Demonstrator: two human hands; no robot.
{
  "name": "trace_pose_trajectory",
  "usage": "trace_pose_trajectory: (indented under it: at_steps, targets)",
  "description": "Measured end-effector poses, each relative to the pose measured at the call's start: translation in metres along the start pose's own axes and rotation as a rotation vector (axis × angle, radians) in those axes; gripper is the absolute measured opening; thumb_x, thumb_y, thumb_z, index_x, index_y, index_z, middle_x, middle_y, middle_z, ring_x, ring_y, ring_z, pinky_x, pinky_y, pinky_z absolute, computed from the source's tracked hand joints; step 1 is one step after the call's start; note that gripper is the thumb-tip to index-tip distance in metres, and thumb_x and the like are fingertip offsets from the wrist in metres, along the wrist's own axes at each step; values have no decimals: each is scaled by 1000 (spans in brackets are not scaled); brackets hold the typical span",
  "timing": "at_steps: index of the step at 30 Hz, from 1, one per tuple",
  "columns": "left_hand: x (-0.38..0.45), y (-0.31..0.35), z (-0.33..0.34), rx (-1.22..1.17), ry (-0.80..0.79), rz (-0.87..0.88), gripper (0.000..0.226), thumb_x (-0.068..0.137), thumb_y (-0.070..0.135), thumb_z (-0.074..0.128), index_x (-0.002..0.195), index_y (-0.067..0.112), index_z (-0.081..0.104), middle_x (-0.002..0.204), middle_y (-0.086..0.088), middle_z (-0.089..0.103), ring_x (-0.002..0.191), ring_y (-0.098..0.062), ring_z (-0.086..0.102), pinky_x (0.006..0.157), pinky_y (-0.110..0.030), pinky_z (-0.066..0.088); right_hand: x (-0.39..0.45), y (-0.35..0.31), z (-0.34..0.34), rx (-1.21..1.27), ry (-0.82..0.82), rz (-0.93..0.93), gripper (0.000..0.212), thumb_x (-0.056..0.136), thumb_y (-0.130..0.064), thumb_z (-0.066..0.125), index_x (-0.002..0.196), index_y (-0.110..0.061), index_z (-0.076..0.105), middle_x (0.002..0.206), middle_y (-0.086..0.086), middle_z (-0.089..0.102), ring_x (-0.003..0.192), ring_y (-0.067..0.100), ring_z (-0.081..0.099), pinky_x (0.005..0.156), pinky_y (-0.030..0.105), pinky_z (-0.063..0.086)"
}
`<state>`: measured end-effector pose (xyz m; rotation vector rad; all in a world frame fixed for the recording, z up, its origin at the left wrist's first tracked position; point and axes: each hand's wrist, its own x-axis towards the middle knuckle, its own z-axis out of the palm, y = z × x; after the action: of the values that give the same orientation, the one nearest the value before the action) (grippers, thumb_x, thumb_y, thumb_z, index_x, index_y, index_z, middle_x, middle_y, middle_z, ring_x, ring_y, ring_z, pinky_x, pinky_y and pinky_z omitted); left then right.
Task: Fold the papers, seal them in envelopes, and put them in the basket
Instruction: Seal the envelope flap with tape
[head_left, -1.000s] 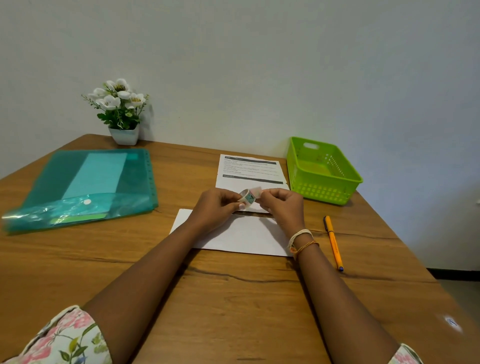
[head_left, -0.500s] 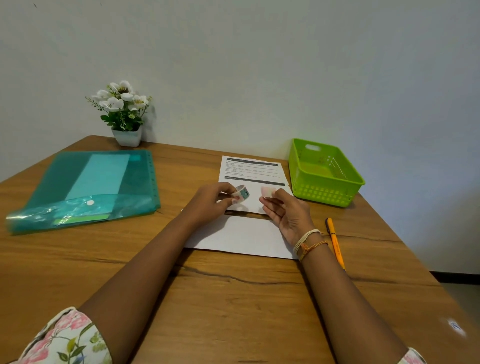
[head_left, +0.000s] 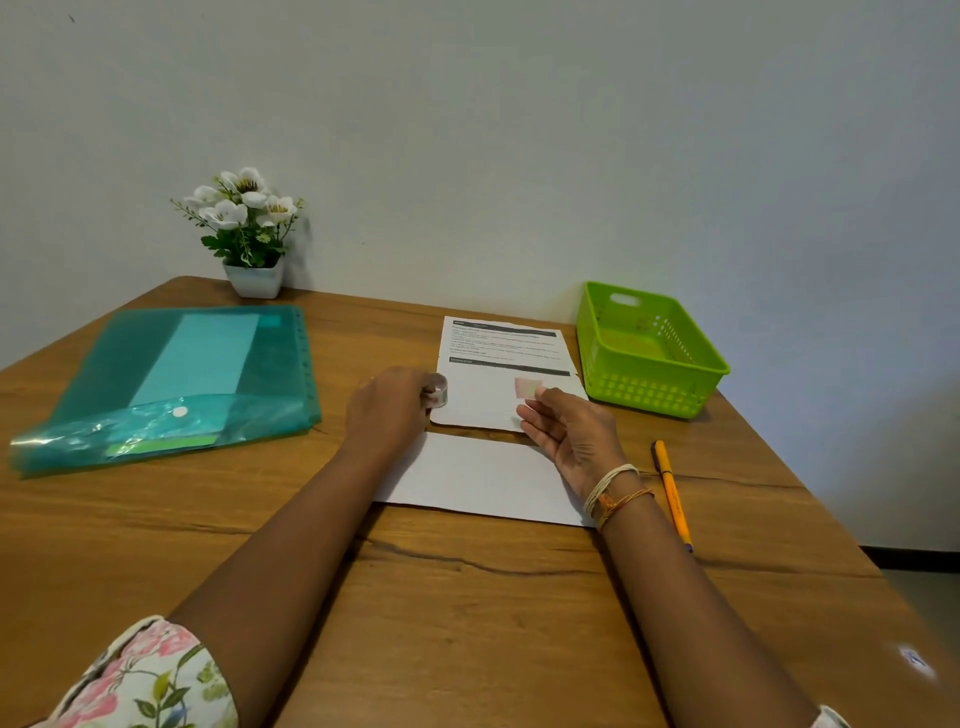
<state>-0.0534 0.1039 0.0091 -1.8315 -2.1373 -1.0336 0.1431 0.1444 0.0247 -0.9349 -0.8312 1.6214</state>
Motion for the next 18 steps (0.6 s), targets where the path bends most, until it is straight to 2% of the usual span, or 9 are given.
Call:
trace_pose_trajectory:
  at_steps: [2, 4, 6, 8, 11, 13, 14, 16, 18]
  targets:
    - [0, 1, 1, 10, -18, 6, 30, 83, -1, 54, 86, 26, 66, 85, 1, 66, 86, -24, 63, 79, -38, 49, -1, 0, 0, -6, 16, -4, 21, 85, -6, 67, 103, 5, 63, 86, 18, 71, 73, 23, 71, 72, 32, 61]
    - [3, 1, 4, 71, -16, -13, 29, 85, 11, 59, 109, 25, 64, 103, -3, 66, 100, -23, 59, 98, -43, 39, -2, -1, 1, -19, 38, -6, 18, 85, -6, 67, 100, 3, 64, 84, 16, 71, 70, 21, 71, 67, 29, 61]
    - [7, 6, 7, 105, 63, 3, 38, 84, 23, 66, 121, 21, 59, 117, -7, 61, 110, -25, 55, 105, -45, 33, -3, -2, 3, 8, 47, 10, 18, 85, -6, 68, 99, 4, 64, 83, 16, 70, 67, 19, 71, 64, 28, 60]
    - [6, 24, 2, -76, 139, 104, 38, 81, 26, 72, 117, 19, 62, 120, -5, 61, 109, -21, 56, 98, -36, 42, -4, -4, 5, 50, 35, 60, 17, 83, -8, 69, 96, 3, 65, 79, 12, 69, 61, 15, 67, 56, 24, 57]
    - [-5, 50, 1, -371, 61, 180, 28, 80, 25, 75, 106, 17, 67, 106, 1, 67, 95, -10, 61, 79, -21, 50, -7, -3, 8, 8, 11, 103, 9, 81, -10, 71, 87, -6, 67, 70, 4, 65, 53, 8, 54, 46, 18, 48]
    - [-9, 57, 4, -541, 31, 17, 14, 82, 21, 73, 95, 16, 71, 89, 3, 70, 79, -7, 65, 71, -20, 54, -6, -2, 9, -151, 13, -43, 3, 81, -9, 71, 81, -9, 68, 68, 1, 63, 55, 9, 51, 44, 18, 44]
    - [-9, 58, 3, -666, -4, -117, 8, 84, 18, 71, 90, 14, 72, 84, 0, 72, 72, -9, 67, 69, -22, 56, -5, -2, 9, -310, 28, -200, 4, 81, -9, 71, 77, -11, 69, 67, 0, 64, 56, 11, 52, 45, 18, 44]
    - [-7, 58, -1, -927, -103, -354, 11, 87, 15, 68, 90, 6, 74, 84, -11, 74, 68, -19, 72, 68, -30, 60, -4, -2, 9, -684, 27, -552, 7, 81, -16, 74, 74, -14, 73, 67, -6, 67, 59, 5, 58, 52, 15, 45]
    - [-6, 55, -7, -1079, -195, -461, 19, 89, 16, 66, 99, 1, 72, 91, -15, 74, 74, -26, 73, 70, -34, 61, -7, -2, 11, -872, -16, -733, 10, 80, -25, 75, 74, -17, 75, 66, -10, 67, 58, 1, 57, 54, 11, 42]
